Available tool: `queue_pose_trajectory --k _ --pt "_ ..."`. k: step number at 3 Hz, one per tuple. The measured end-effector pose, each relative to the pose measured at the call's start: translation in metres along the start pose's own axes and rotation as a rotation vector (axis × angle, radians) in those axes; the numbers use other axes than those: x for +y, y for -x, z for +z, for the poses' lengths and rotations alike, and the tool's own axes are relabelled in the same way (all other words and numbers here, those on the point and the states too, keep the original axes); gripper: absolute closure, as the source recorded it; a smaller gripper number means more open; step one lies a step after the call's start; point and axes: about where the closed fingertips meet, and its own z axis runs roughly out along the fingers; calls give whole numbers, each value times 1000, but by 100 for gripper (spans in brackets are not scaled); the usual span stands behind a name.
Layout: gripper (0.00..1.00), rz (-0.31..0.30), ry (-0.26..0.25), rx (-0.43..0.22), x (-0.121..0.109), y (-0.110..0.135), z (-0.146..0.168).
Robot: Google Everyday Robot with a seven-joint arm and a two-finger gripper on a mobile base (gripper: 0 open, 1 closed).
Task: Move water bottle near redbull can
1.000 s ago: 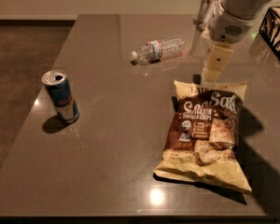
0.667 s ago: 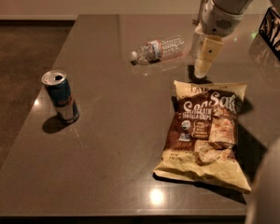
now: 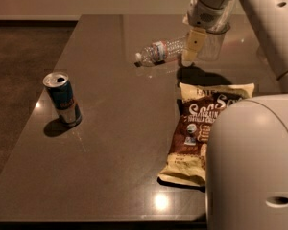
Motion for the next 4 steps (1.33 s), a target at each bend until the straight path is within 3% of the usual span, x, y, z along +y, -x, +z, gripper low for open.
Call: queue_pose_trajectory --k 1,2,3,4 --pt "0 -78 -72 -11 -15 34 11" --pt "0 -134 -102 13 -12 50 22" --pt "0 -213 -114 61 -10 61 34" --pt "0 -300 -91 121 -11 65 46"
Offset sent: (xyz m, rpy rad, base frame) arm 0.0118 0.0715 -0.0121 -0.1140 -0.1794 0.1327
